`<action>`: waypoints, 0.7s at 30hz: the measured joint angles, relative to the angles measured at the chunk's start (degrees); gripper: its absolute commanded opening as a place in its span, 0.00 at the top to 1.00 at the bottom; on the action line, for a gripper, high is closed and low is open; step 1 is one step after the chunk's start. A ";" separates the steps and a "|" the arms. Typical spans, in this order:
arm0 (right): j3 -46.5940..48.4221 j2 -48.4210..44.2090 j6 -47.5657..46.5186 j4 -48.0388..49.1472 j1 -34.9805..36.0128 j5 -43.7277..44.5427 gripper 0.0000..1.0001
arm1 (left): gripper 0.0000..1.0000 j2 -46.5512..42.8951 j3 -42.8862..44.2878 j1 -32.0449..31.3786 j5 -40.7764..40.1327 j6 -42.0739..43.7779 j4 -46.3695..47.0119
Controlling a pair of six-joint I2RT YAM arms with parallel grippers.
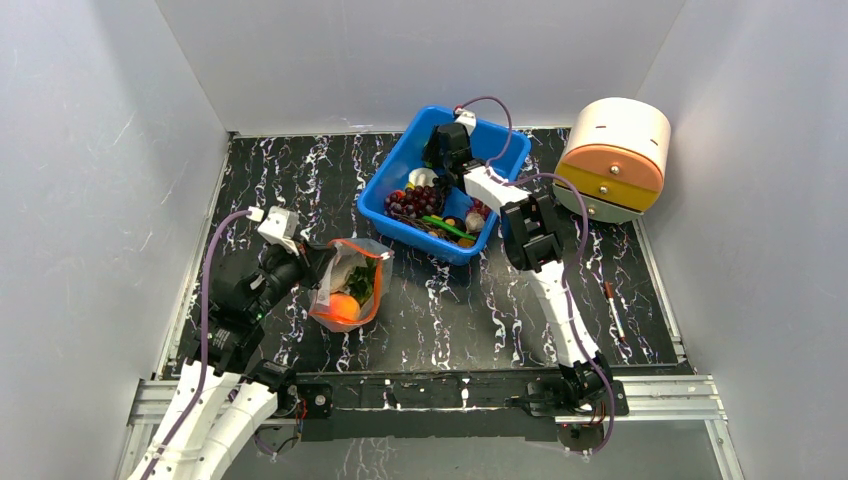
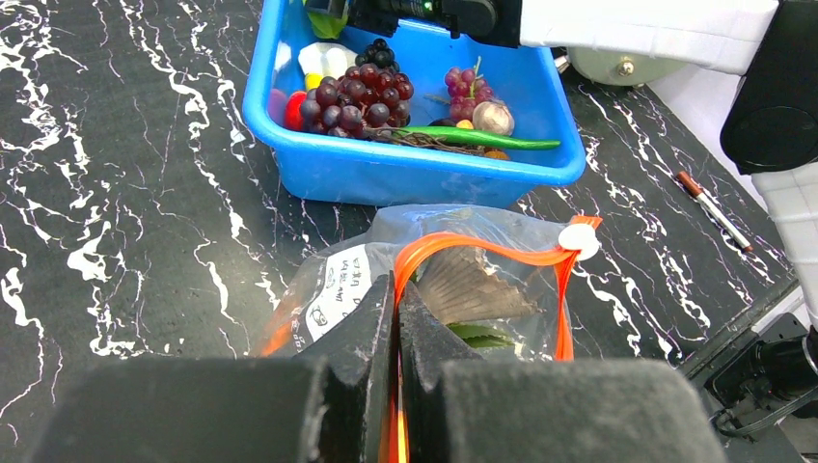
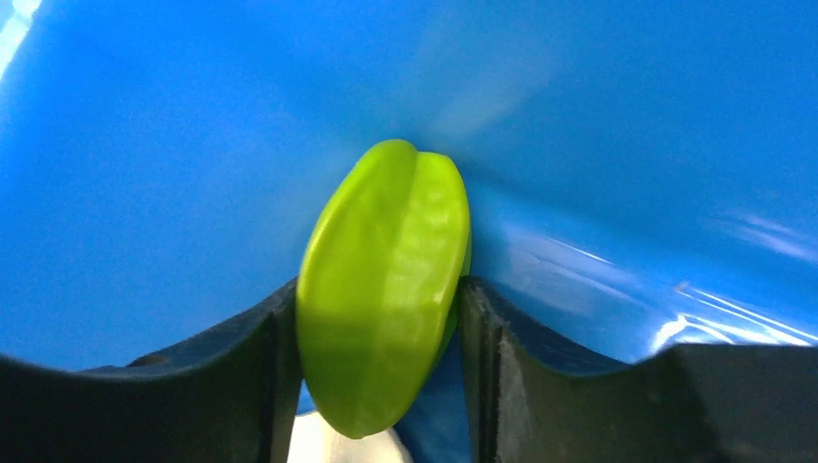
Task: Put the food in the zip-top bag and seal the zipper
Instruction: Pick up the fake fruit from the bin.
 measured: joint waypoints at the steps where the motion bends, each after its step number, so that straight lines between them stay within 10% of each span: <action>1: 0.00 0.00 0.44 0.44 -0.02 -0.39 0.67 | 1.00 -0.07 0.00 0.00 0.00 0.04 -0.07; 21: -17.64 -12.22 -2.45 6.12 -0.07 -4.09 0.82 | 1.00 -0.02 0.11 0.00 -2.27 0.31 -1.25</action>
